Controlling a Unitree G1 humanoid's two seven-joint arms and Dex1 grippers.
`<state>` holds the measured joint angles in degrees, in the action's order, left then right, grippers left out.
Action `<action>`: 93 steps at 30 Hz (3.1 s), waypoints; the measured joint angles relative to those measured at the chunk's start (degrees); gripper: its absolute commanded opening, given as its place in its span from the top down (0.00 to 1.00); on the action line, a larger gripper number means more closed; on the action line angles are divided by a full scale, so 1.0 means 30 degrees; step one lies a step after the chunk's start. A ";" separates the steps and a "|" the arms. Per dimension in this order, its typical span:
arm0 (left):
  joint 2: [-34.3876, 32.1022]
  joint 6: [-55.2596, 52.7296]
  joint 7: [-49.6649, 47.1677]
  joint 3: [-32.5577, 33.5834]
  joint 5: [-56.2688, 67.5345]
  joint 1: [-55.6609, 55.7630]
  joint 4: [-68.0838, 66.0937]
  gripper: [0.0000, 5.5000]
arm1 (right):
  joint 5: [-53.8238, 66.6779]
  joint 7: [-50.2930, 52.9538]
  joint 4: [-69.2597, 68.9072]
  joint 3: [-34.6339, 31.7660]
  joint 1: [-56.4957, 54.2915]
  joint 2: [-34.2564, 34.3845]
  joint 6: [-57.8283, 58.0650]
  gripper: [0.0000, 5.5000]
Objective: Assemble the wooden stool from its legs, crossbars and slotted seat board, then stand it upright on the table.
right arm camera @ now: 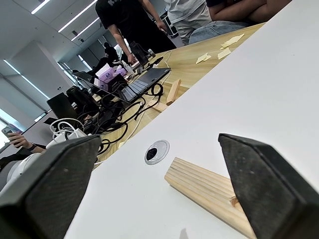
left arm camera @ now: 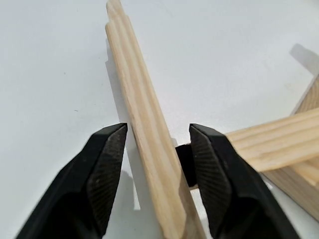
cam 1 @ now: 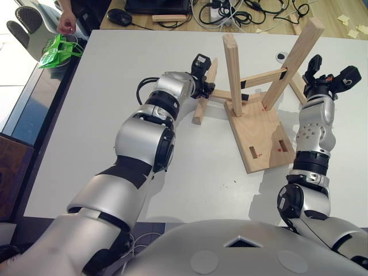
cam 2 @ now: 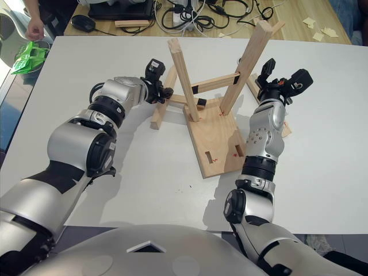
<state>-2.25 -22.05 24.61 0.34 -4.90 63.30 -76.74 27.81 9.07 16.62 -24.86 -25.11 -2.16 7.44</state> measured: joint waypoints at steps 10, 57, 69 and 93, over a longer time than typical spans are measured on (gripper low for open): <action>-0.0139 -0.0294 -0.0028 0.0654 0.0369 -0.0248 0.0116 0.82 | -0.0013 0.0009 -0.0030 -0.0001 0.0003 -0.0004 0.0079 0.21; -0.2723 0.2172 -0.3178 0.9590 1.4563 -0.0816 1.7376 0.82 | 0.7573 -0.6419 -0.7332 0.2233 -0.5969 -0.2934 0.7298 0.02; 0.1303 -0.0942 -0.5328 0.8131 1.9908 -0.1991 2.3722 0.82 | 1.7614 -0.1067 -1.0791 0.2636 -0.3574 0.1141 1.0692 0.02; 0.2966 -0.1457 -0.7317 0.6365 2.3633 -0.2473 2.5564 0.82 | 2.0769 -0.0243 -1.1594 0.5276 -0.3096 0.2583 0.9154 0.51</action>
<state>6.65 -26.42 2.66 19.44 66.00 55.88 -0.04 90.12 8.35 -18.16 -9.03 -34.39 5.58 34.90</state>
